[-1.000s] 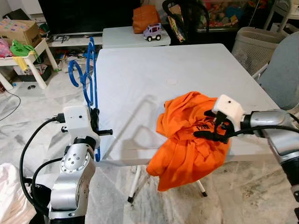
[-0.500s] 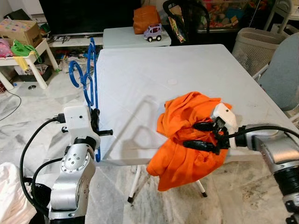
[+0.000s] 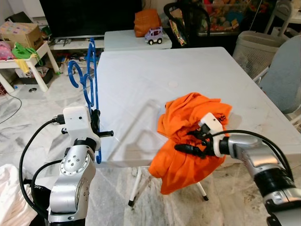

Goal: Hang hanger

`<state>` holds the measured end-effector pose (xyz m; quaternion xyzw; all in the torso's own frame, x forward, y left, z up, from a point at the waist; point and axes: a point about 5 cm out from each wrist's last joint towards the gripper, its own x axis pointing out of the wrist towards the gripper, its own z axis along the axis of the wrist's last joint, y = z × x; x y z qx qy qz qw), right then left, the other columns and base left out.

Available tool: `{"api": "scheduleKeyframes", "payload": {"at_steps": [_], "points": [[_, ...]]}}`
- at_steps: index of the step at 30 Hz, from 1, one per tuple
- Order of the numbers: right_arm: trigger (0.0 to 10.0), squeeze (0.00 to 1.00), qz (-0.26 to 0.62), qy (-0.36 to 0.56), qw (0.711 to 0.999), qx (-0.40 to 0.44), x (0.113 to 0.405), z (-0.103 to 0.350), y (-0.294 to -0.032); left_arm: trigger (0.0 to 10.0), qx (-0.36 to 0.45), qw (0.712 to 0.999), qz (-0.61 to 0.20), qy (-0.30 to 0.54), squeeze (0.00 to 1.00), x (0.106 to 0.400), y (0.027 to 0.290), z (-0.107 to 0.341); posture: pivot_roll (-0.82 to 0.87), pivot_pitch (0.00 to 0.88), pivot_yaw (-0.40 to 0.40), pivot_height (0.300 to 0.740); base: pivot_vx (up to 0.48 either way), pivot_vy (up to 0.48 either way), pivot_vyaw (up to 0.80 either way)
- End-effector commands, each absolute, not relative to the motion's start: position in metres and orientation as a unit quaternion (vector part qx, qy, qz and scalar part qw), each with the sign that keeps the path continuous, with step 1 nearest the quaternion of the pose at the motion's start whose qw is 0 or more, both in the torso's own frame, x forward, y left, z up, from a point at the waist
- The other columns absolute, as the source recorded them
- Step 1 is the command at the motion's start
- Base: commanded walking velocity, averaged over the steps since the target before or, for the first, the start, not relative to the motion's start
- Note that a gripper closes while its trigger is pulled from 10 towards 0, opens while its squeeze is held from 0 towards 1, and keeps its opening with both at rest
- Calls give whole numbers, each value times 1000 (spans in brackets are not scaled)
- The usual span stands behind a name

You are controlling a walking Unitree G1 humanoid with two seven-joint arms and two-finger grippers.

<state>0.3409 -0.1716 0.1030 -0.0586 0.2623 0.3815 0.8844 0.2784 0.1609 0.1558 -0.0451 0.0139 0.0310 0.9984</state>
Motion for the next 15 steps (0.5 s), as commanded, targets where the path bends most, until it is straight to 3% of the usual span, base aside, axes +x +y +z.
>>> {"api": "scheduleKeyframes", "payload": {"at_steps": [1, 13, 15], "points": [[10000, 0, 333, 286, 896, -67, 342, 92, -180, 10000, -46, 998, 30, 6, 0, 277, 161, 160, -20, 0, 0, 740, 0, 0, 0], [10000, 0, 274, 239, 928, -81, 371, 104, -134, 10000, -45, 998, 37, 4, 0, 275, 162, 162, 2, 0, -14, 740, 0, 0, 0], [10000, 0, 257, 219, 938, -82, 379, 112, -115, 10000, -44, 998, 40, 4, 0, 274, 163, 162, 14, 0, -23, 740, 0, 0, 0]]}}
